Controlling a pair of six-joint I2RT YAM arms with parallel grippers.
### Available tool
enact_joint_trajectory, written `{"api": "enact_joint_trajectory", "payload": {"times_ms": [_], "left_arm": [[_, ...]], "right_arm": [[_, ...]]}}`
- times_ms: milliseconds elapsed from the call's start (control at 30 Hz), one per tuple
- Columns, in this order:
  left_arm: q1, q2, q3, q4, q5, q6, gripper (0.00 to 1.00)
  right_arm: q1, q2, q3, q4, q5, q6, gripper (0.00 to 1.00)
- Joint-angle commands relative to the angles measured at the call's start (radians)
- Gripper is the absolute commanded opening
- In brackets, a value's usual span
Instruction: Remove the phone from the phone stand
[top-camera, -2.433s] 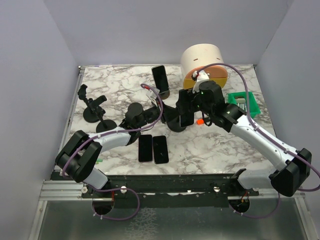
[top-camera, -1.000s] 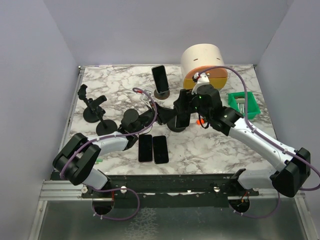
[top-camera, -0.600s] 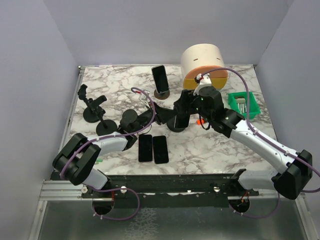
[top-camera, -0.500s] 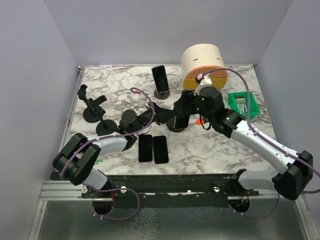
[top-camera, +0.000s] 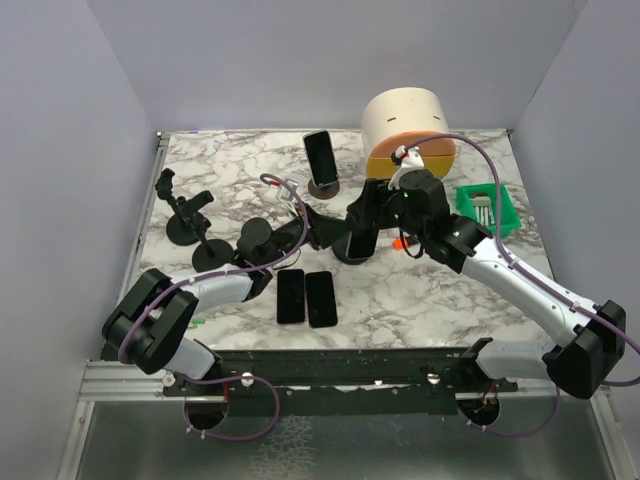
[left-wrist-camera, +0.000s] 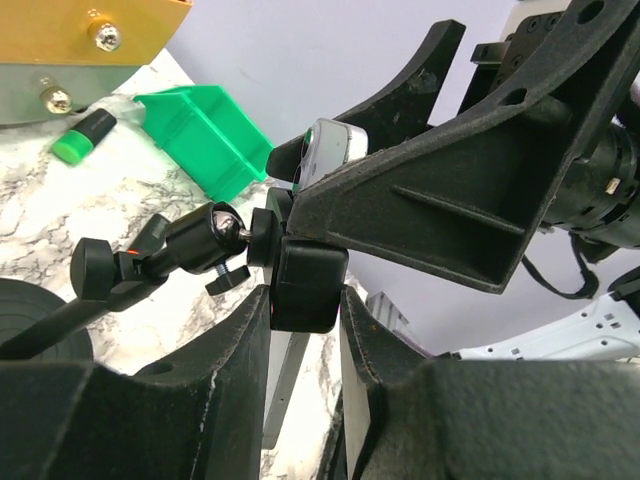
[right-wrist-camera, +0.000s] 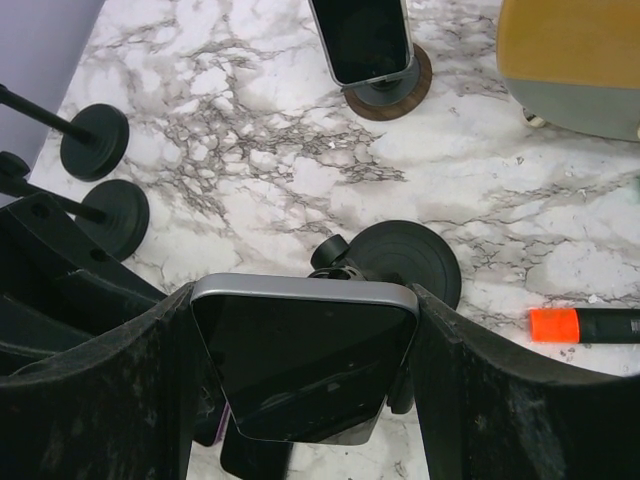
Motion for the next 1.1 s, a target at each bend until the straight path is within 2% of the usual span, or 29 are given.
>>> {"api": "enact_joint_trajectory", "payload": {"times_ms": [0, 67, 133, 367, 533, 833, 1067], "left_arm": [[0.031, -0.049, 0.024, -0.157, -0.098, 0.139, 0.41], [0.016, -0.067, 0.036, -0.188, -0.104, 0.178, 0.50], [0.006, -0.083, 0.050, -0.222, -0.112, 0.215, 0.55], [-0.068, -0.131, 0.114, -0.379, -0.181, 0.404, 0.59], [-0.126, -0.152, 0.136, -0.429, -0.242, 0.507, 0.63], [-0.194, -0.130, 0.206, -0.549, -0.418, 0.613, 0.60], [-0.207, -0.104, 0.232, -0.565, -0.474, 0.623, 0.49]], "right_arm": [[-0.028, 0.017, 0.062, -0.162, 0.043, -0.044, 0.00], [-0.028, 0.028, 0.081, -0.171, 0.042, -0.043, 0.00], [-0.028, 0.040, 0.102, -0.181, 0.043, -0.043, 0.00], [-0.028, 0.070, 0.145, -0.209, 0.045, -0.043, 0.00], [-0.028, 0.083, 0.165, -0.225, 0.042, -0.041, 0.00], [-0.027, 0.095, 0.187, -0.239, 0.032, -0.041, 0.00], [-0.027, 0.094, 0.181, -0.235, 0.033, -0.043, 0.00]]}}
